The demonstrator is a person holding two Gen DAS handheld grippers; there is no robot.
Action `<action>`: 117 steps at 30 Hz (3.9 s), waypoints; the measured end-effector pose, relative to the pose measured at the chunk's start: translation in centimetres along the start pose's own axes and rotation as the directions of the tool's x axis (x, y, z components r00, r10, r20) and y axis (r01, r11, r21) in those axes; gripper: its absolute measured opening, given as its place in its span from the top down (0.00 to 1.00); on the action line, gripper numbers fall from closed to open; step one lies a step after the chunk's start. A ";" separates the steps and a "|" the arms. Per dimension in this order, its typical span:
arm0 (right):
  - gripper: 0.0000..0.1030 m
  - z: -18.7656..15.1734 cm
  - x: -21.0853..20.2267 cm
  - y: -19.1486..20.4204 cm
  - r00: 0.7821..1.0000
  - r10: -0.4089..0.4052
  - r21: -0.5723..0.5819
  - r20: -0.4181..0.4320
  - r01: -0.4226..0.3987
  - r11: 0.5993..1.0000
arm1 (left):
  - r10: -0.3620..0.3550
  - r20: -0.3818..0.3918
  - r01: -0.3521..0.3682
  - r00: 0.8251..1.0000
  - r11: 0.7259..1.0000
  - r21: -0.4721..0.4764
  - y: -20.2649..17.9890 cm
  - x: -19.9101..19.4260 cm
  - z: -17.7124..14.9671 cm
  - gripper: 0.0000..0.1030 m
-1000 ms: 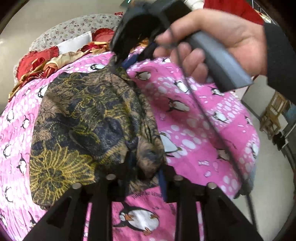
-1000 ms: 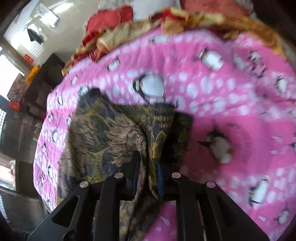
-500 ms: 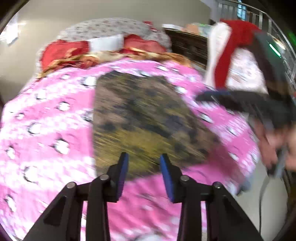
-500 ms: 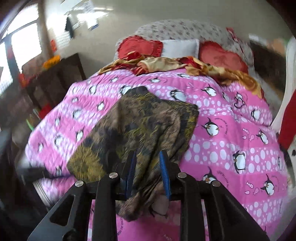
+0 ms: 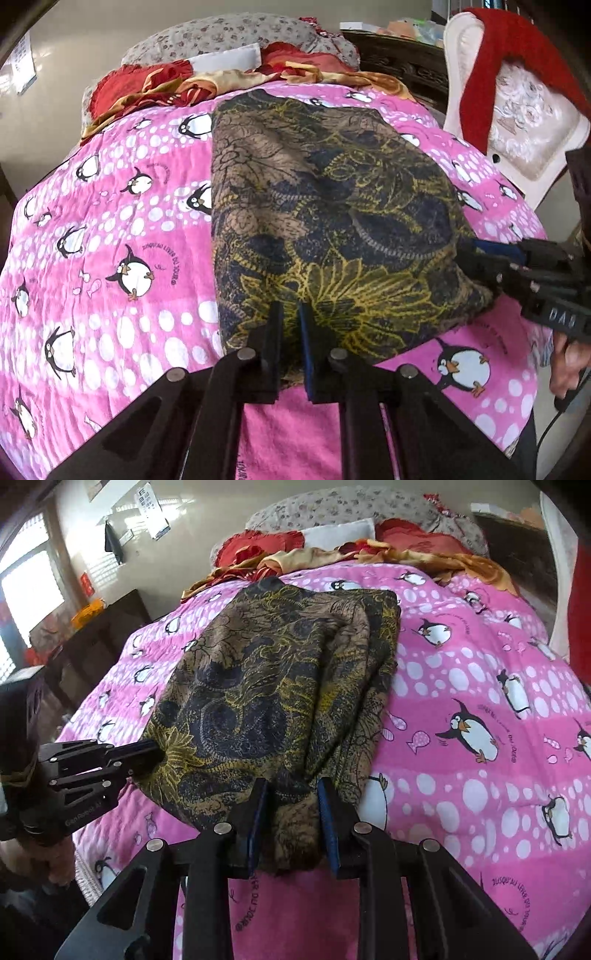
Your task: Fold small clothes
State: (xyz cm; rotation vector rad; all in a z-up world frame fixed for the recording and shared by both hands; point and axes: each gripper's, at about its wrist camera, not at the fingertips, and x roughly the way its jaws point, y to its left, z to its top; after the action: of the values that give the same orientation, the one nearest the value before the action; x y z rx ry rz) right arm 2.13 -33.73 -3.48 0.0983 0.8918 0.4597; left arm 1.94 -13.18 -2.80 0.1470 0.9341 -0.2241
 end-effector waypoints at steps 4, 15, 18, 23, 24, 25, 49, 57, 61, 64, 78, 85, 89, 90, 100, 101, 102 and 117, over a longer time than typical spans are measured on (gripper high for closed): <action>0.77 1.2 -0.6 0.5 0.997 -0.027 0.004 -0.066 0.028 1.000 | -0.054 0.039 0.055 0.998 0.997 -0.045 1.0 -2.5 1.6 0.90; 0.77 9.2 0.9 5.1 0.961 -0.269 -0.033 0.060 0.271 0.962 | 0.009 0.009 -0.008 1.000 0.997 -0.074 1.6 3.8 11.7 0.73; 0.83 8.4 4.9 2.1 0.952 -0.293 0.033 -0.091 0.297 0.954 | 0.009 -0.059 -0.015 0.998 0.994 -0.110 2.2 7.1 9.9 0.74; 0.83 7.0 4.8 0.1 0.972 -0.228 0.048 -0.063 0.232 0.972 | -0.004 -0.010 0.003 1.000 0.994 -0.112 2.5 6.3 9.9 0.74; 0.83 7.2 4.6 0.1 0.972 -0.221 0.052 -0.082 0.226 0.973 | -0.023 -0.006 0.022 1.000 0.991 -0.135 2.8 5.7 10.4 0.74; 0.83 7.6 4.2 -0.1 0.973 -0.210 0.071 -0.100 0.217 0.974 | -0.043 0.024 0.046 0.999 0.985 -0.164 3.5 4.8 11.5 0.74; 0.80 15.8 12.0 -4.4 0.957 -0.290 0.195 0.006 0.283 0.939 | 0.040 0.093 -0.019 0.995 0.975 -0.221 3.4 14.1 18.0 0.49; 0.80 16.2 12.6 -4.0 0.948 -0.318 0.178 0.008 0.311 0.934 | 0.060 0.096 -0.039 0.994 0.977 -0.211 3.1 14.2 18.1 0.48; 0.80 16.1 12.6 -4.0 0.947 -0.321 0.174 0.007 0.315 0.933 | 0.062 0.095 -0.041 0.993 0.977 -0.210 3.1 14.2 18.1 0.48; 0.80 16.1 12.6 -3.9 0.946 -0.323 0.173 0.008 0.317 0.933 | 0.064 0.095 -0.043 0.993 0.977 -0.209 3.0 14.2 18.1 0.48; 0.80 16.1 12.7 -3.8 0.941 -0.337 0.161 0.002 0.333 0.929 | 0.068 0.091 -0.048 0.994 0.978 -0.205 2.8 14.2 18.1 0.48; 0.76 17.2 10.6 -3.5 0.945 -0.311 0.178 -0.103 0.325 0.929 | -0.055 -0.013 0.052 0.998 0.982 -0.179 3.9 11.7 19.7 0.38; 0.64 16.2 4.1 -3.4 0.970 -0.242 0.206 0.024 0.232 0.951 | -0.124 0.068 0.133 0.990 0.981 -0.143 6.9 5.7 17.7 0.12; 0.57 15.5 2.7 -3.7 0.976 -0.213 0.202 0.040 0.201 0.959 | -0.126 0.083 0.136 0.989 0.982 -0.133 7.4 4.9 16.9 0.10; 0.45 7.2 1.1 -6.4 0.993 0.051 0.360 0.111 -0.088 0.929 | -0.433 -0.070 0.414 0.898 0.889 -0.195 6.5 8.5 8.6 0.10; 0.45 7.0 1.6 -6.4 0.990 0.092 0.352 0.111 -0.126 0.927 | -0.448 -0.074 0.429 0.891 0.884 -0.184 6.0 8.5 8.8 0.09; 0.45 6.7 2.1 -6.6 0.986 0.126 0.352 0.106 -0.156 0.923 | -0.463 -0.074 0.443 0.883 0.876 -0.192 5.8 8.5 8.9 0.09; 0.34 6.5 8.7 -10.7 0.909 0.378 0.503 0.178 -0.414 0.759 | -0.472 -0.034 0.447 0.881 0.852 -0.271 6.4 8.8 8.8 0.09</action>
State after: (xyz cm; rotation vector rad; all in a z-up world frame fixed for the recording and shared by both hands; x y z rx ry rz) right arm 15.44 -38.96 -8.60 0.8294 0.9142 0.5888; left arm 15.46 -10.02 -4.53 -0.3162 1.0815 -0.5417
